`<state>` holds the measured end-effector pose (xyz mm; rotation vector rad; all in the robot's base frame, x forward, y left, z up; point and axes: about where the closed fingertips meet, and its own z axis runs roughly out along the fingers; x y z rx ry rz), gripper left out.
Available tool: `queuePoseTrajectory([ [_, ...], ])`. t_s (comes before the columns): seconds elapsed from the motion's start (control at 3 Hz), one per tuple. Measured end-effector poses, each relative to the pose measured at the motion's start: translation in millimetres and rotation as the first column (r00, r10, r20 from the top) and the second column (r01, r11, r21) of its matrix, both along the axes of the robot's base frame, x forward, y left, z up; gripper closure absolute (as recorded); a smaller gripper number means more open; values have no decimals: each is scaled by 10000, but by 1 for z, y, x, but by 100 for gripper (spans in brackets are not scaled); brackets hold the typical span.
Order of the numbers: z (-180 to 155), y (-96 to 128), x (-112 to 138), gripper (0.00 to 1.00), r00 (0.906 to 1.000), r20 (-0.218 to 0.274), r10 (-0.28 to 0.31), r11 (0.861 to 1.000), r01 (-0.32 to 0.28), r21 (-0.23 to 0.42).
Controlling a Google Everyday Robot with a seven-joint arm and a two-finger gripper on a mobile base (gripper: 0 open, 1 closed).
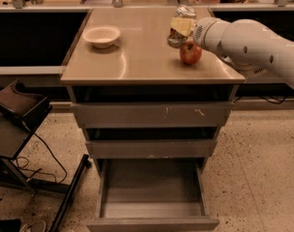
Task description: Pick 7up can from bottom drawer and place on counter
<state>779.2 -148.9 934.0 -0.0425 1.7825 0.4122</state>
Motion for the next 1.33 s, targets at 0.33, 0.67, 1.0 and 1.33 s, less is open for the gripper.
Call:
queuePoseTrajectory([
  [0.33,0,0,0,57,10000,0,0,10000,0,0],
  [0.67,0,0,0,34,10000,0,1,10000,-1,0],
  [1.0,0,0,0,11,10000,0,1,10000,-1,0],
  [1.33,0,0,0,0,10000,1,2,10000,-2,0],
])
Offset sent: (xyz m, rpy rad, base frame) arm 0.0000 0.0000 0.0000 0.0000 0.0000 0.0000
